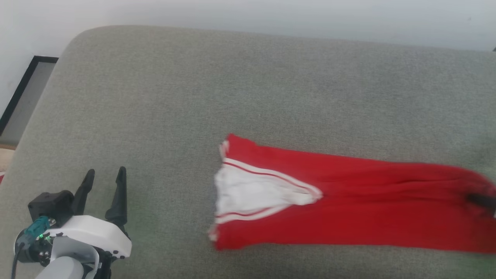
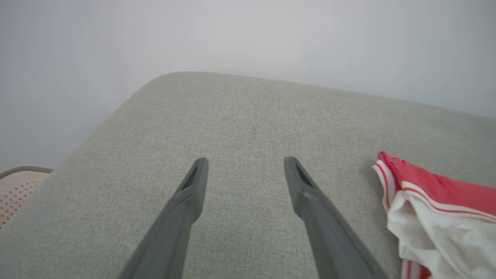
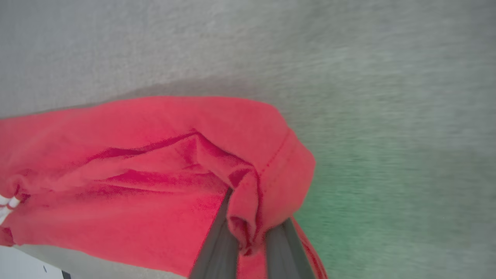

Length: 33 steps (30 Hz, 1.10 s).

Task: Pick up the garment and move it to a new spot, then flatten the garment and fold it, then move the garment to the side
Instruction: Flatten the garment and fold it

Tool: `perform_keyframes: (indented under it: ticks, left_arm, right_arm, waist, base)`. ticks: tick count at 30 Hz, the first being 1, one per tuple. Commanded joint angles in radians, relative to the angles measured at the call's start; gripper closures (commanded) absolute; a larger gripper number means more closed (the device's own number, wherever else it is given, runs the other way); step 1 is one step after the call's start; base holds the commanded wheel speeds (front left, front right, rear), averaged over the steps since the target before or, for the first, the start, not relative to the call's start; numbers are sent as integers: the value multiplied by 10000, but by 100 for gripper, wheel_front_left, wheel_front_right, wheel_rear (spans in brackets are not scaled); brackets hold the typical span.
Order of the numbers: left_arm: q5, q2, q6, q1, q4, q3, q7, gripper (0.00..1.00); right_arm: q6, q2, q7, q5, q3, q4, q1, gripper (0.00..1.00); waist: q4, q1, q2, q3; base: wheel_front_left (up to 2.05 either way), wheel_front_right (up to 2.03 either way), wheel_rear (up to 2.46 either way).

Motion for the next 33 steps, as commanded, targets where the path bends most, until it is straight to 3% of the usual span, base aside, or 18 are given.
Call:
perform_keyframes:
  ticks: [1, 8, 12, 15, 21, 26, 33]
  left_arm:
    - [145, -68, -67, 82, -3, 112, -42, 0]
    - [285, -254, -237, 141, 148, 281, -42, 0]
    - [304, -338, -336, 207, 215, 349, -42, 0]
    - [335, -376, -342, 252, 228, 423, -44, 0]
    - [315, -393, -406, 288, 210, 478, -42, 0]
    - [345, -432, -448, 188, 203, 446, -41, 0]
    - [436, -648, -612, -195, 353, 178, 47, 0]
  right_arm:
    - [-23, -254, -82, -143, -323, 196, -206, 100]
    - [-21, -1078, -343, -778, -1194, 1415, -705, 100]
    - [-20, -1041, -230, -715, -961, 1572, -923, 100]
    - [-20, -911, 60, -288, -549, 961, -823, 100]
    - [-16, -255, 753, 919, 259, -1480, -210, 100]
    - [-15, 511, 953, 1113, 1227, -3136, 73, 100]
    - [-16, 1529, 821, 994, 2665, -3433, -375, 100]
  waist:
    - [-56, 0, 0, 9]
    - [-243, 0, 0, 19]
    - [-367, 0, 0, -28]
    - [-439, 0, 0, -68]
    - [-470, 0, 0, -109]
    - [-302, 0, 0, -122]
    - [291, 0, 0, -134]
  base:
    - [0, 0, 0]
    - [0, 0, 0]
    - [0, 0, 0]
    - [0, 0, 0]
    - [0, 0, 0]
    - [0, 0, 0]
    - [0, 0, 0]
